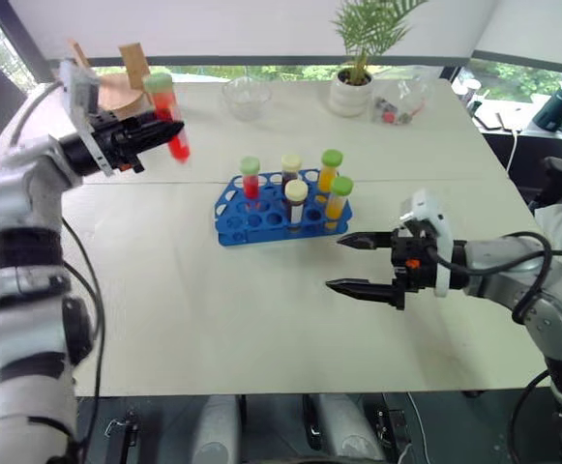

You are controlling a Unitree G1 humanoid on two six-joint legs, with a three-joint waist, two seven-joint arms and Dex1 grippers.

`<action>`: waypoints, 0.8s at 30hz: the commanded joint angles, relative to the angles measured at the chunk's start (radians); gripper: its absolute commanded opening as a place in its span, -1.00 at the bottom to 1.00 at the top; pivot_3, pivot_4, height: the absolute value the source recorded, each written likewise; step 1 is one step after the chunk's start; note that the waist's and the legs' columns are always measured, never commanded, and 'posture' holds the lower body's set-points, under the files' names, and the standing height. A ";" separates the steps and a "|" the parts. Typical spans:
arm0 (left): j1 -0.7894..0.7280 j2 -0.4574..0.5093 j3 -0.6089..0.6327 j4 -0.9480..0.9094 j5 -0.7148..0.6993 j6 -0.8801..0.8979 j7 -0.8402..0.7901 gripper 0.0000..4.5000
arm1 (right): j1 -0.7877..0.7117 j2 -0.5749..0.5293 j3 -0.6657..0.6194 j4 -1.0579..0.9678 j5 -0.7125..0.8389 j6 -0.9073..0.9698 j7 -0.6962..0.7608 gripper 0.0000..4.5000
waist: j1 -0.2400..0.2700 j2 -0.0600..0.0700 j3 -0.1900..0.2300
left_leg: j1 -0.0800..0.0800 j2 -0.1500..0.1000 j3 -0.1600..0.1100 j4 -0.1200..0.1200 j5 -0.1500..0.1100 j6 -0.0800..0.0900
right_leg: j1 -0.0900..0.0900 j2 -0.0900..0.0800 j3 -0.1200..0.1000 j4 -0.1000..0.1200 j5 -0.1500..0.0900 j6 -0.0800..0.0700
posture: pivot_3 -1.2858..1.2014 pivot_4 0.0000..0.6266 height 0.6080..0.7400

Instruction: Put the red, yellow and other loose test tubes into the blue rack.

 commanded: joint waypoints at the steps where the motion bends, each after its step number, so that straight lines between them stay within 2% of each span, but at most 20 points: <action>1: 0.117 -0.131 0.052 -0.270 -0.097 -0.005 0.170 -0.62 | -0.035 -0.033 -0.064 0.011 0.035 0.026 0.016 1.00 | 0.006 0.000 0.000 | 0.002 0.000 0.000 0.000 0.000 0.000 | 0.002 0.000 0.001 -0.001 0.001 0.001 | 0.03 -0.52 1.00; 4: 0.200 -0.234 -0.005 -0.341 -0.078 -0.067 0.223 -0.62 | -0.051 -0.056 -0.066 0.026 0.039 0.046 0.032 1.00 | 0.019 0.000 0.000 | 0.006 -0.001 0.001 0.000 0.000 0.000 | 0.006 0.000 0.001 -0.002 0.001 0.002 | 0.03 -0.52 1.00; 8: 0.258 -0.310 -0.082 -0.327 -0.044 -0.148 0.230 -0.62 | -0.080 -0.071 -0.047 0.027 0.035 0.069 0.046 1.00 | 0.022 0.000 0.000 | 0.007 -0.001 0.001 0.000 0.000 0.000 | 0.007 0.000 0.002 -0.001 0.002 0.002 | 0.03 -0.52 1.00; 17: 0.316 -0.337 -0.221 -0.184 0.080 -0.364 0.179 -0.62 | -0.094 -0.042 -0.044 0.003 0.060 0.108 0.014 1.00 | 0.021 0.000 -0.001 | 0.007 -0.001 0.001 -0.002 0.000 0.000 | 0.006 0.001 0.002 -0.002 0.001 0.002 | 0.03 -0.52 1.00; 24: 0.301 -0.333 -0.264 -0.103 0.134 -0.466 0.175 -0.62 | -0.056 -0.018 -0.070 -0.017 0.082 0.117 -0.015 1.00 | 0.022 0.000 -0.001 | 0.007 -0.001 0.001 -0.001 0.000 0.000 | 0.007 0.001 0.002 -0.002 0.001 0.002 | 0.03 -0.52 1.00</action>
